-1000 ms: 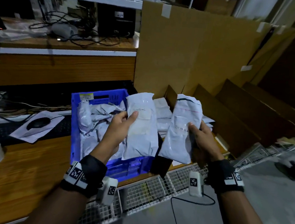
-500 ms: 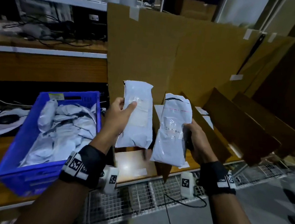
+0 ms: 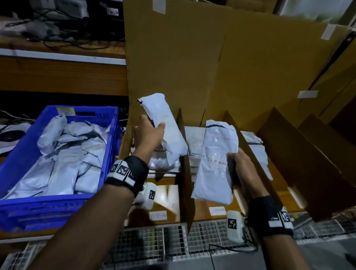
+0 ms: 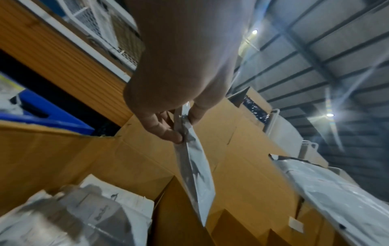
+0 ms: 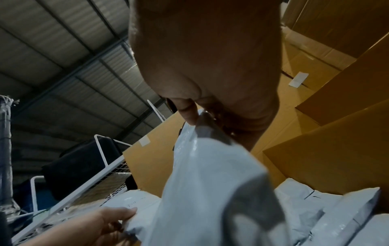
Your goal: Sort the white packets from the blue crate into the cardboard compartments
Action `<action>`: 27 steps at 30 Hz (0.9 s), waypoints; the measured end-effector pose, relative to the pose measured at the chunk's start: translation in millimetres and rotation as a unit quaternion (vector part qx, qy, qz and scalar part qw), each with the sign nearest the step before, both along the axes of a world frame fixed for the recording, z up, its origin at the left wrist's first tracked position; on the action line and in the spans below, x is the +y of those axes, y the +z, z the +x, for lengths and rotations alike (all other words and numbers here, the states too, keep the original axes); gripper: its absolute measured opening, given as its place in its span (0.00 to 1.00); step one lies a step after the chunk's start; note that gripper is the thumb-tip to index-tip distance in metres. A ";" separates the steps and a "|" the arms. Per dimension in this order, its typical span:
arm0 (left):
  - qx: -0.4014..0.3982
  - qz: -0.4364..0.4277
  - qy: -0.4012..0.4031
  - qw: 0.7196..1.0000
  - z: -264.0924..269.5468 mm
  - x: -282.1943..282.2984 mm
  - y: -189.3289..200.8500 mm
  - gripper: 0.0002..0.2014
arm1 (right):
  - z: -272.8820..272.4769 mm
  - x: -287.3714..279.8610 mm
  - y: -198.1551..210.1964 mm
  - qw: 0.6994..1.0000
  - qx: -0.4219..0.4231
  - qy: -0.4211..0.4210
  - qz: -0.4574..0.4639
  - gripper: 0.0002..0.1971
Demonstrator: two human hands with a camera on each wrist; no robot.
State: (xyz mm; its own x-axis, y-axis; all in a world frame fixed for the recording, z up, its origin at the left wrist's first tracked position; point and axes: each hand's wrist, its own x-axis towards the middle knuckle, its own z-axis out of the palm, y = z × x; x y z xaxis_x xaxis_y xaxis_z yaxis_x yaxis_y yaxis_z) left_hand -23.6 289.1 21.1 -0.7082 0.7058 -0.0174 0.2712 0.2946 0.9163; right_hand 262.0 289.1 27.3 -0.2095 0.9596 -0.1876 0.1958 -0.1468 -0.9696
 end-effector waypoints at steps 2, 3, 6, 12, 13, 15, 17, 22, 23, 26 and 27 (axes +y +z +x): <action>-0.021 0.007 0.016 1.000 -9.4 26.2 -16.6 0.24 | -0.4 22.1 -2.4 1.000 -0.020 0.000 0.004 0.11; -0.033 0.011 0.021 0.999 -13.5 40.5 -26.6 0.27 | -2.6 33.1 -2.8 1.000 -0.024 -0.001 0.002 0.10; -0.083 0.020 0.039 0.996 -44.9 105.6 -99.1 0.38 | -15.8 68.9 -8.7 1.000 -0.027 0.012 -0.003 0.08; -0.259 -0.013 0.103 0.960 -51.9 139.2 -140.8 0.18 | -55.0 129.4 -24.4 0.999 -0.014 0.037 -0.023 0.04; -0.301 -0.005 0.100 0.948 -50.2 138.6 -144.9 0.10 | -60.1 136.5 -27.2 0.999 -0.007 0.038 -0.024 0.03; -0.364 0.001 0.108 0.925 -53.3 136.9 -154.1 0.06 | -65.8 151.1 -37.0 0.998 0.003 0.046 -0.035 0.05; -0.392 -0.017 0.104 0.914 -60.8 136.0 -168.1 0.08 | -68.7 160.6 -42.4 0.998 0.001 0.049 -0.045 0.03; -0.369 -0.044 0.068 0.926 -64.3 122.1 -167.4 0.04 | -64.9 181.9 -52.6 0.996 -0.003 0.048 -0.076 0.06; -0.366 -0.063 0.061 0.927 -65.8 120.0 -168.1 0.06 | -62.4 186.6 -54.7 0.995 -0.001 0.047 -0.084 0.11; -0.224 -0.166 0.039 0.959 -67.6 117.2 -161.8 0.15 | -54.8 200.4 -55.5 0.996 0.006 0.029 -0.089 0.15; -0.129 -0.195 0.033 0.972 -64.6 116.2 -154.9 0.13 | -52.0 204.6 -54.0 0.996 0.004 0.035 -0.087 0.10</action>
